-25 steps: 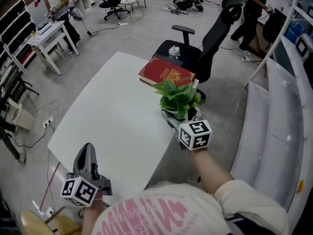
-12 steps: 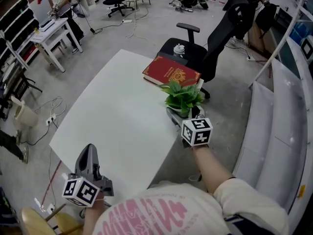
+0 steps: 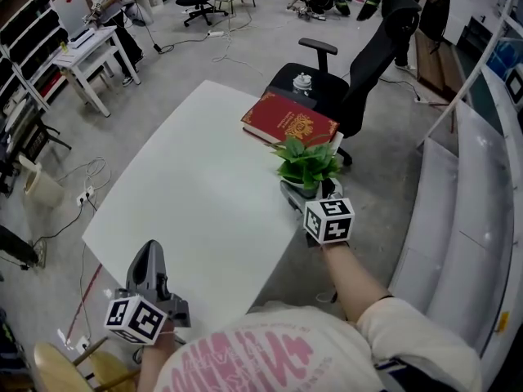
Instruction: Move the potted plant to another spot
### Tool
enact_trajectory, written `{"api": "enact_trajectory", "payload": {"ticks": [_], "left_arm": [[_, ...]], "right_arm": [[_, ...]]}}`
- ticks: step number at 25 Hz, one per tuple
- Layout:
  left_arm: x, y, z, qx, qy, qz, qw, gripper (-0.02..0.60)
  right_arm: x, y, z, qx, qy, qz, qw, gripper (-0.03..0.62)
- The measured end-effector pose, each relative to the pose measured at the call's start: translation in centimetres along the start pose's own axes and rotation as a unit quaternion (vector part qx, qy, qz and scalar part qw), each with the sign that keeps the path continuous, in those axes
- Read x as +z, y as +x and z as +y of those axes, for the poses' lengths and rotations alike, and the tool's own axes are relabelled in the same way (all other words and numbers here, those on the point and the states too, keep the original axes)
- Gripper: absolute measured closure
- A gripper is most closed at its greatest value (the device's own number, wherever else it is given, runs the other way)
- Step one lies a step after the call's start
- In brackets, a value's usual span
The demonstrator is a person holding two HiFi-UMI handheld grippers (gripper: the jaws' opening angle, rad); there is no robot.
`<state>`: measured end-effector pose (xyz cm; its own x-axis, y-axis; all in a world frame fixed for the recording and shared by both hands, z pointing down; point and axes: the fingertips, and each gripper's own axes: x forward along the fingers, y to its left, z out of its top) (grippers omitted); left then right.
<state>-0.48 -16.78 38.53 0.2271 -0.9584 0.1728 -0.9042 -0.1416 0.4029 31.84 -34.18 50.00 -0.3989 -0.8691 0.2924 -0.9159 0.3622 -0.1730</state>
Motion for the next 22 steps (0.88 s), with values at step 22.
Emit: {"api": "enact_trajectory", "payload": {"ticks": [22], "left_arm": [[-0.6,-1.8,2.0,0.020,-0.020,-0.002,0.9996,0.579]], "right_arm": [[-1.0,-1.0,0.6,-0.005,-0.032,0.011,0.999,0.106]]}}
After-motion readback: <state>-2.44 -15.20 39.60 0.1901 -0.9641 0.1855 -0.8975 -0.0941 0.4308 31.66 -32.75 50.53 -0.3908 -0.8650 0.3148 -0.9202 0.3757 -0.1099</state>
